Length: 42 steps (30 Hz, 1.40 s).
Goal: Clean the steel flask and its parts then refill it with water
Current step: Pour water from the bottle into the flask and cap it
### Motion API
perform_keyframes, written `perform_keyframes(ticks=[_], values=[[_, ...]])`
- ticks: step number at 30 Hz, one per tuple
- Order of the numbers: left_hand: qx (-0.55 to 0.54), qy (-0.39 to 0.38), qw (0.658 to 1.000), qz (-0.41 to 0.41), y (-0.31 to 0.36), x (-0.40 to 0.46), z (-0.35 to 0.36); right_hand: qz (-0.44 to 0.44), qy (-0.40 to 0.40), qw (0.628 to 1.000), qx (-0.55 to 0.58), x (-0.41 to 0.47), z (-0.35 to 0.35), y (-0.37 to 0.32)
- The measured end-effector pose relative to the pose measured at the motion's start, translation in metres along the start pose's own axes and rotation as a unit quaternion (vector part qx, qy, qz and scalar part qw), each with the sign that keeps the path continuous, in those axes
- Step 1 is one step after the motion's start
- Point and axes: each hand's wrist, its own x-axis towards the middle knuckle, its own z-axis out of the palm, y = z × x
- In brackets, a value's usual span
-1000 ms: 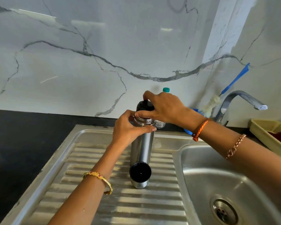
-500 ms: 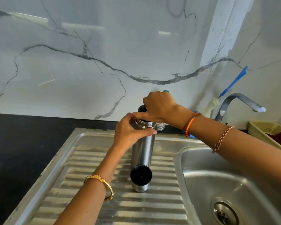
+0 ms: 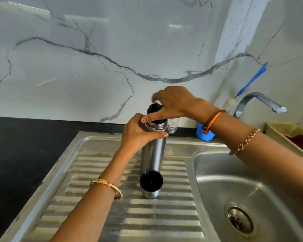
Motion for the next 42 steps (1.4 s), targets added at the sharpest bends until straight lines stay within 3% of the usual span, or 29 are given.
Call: perform_keyframes(ticks=[2, 5, 8, 12, 17, 20, 24, 28, 33, 37, 39, 42], values=[[0.001, -0.006, 1.0, 0.0, 0.001, 0.0, 0.0, -0.022, -0.073, 0.992, 0.104, -0.003, -0.012, 0.003], [-0.004, -0.001, 1.0, 0.001, 0.002, -0.001, 0.001, -0.045, -0.118, 0.985, 0.115, 0.0, -0.015, 0.012], [-0.007, 0.008, 1.0, -0.002, -0.001, -0.001, 0.001, -0.008, -0.074, 0.992, 0.103, 0.002, -0.005, 0.007], [-0.002, -0.006, 1.0, -0.008, 0.001, 0.0, 0.0, -0.028, 0.021, 0.995, -0.091, -0.001, 0.001, 0.003], [-0.006, -0.008, 1.0, -0.013, 0.003, -0.001, 0.001, -0.056, -0.118, 0.99, 0.051, 0.0, -0.002, 0.016], [-0.011, -0.003, 1.0, -0.012, 0.001, -0.001, 0.002, -0.058, -0.072, 0.994, 0.062, -0.001, 0.005, 0.018], [-0.007, -0.003, 1.0, -0.008, 0.002, -0.002, 0.003, -0.05, 0.016, 0.995, -0.086, 0.004, 0.01, 0.009], [-0.01, -0.008, 1.0, -0.01, 0.002, -0.003, 0.002, -0.02, 0.005, 0.992, -0.124, 0.007, 0.014, 0.007], [-0.021, -0.03, 0.999, -0.014, 0.001, -0.002, 0.0, -0.215, 0.021, 0.963, -0.162, 0.005, 0.011, 0.037], [-0.03, -0.03, 0.999, -0.016, -0.001, -0.001, 0.002, -0.305, 0.078, 0.942, -0.118, 0.016, 0.022, 0.032], [-0.042, -0.019, 0.999, -0.016, -0.002, -0.001, 0.005, -0.299, 0.136, 0.94, -0.092, 0.021, 0.032, 0.027], [-0.027, 0.002, 1.0, -0.013, -0.001, -0.001, 0.008, -0.222, 0.211, 0.949, -0.079, 0.023, 0.039, 0.016]])
